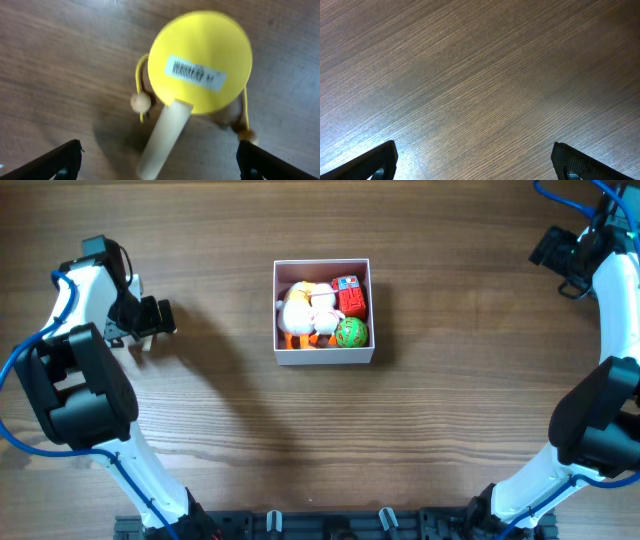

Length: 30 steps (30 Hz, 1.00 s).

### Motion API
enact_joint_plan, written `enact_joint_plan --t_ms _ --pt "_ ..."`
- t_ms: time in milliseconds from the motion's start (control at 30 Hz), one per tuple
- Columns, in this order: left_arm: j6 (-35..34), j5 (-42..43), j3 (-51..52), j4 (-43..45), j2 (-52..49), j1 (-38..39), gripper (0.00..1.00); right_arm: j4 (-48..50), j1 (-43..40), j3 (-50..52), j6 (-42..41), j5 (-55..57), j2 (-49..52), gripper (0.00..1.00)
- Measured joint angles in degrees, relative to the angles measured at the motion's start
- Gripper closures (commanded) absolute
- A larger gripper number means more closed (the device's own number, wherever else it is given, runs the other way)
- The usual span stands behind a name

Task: Pack container
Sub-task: 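Lower the left gripper and grasp the rattle drum handle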

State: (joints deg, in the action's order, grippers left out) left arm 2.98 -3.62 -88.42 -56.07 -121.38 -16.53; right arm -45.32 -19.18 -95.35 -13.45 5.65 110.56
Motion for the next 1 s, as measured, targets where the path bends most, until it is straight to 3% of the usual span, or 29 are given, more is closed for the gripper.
enact_joint_plan --t_ms 667,1000 --pt "6.0 -0.3 0.0 0.4 0.0 -3.7 0.01 0.0 0.0 0.0 0.0 0.0 0.0 0.00" --pt "9.7 4.2 0.0 0.4 0.0 -4.2 0.01 0.0 0.0 0.0 0.0 0.0 0.0 0.00"
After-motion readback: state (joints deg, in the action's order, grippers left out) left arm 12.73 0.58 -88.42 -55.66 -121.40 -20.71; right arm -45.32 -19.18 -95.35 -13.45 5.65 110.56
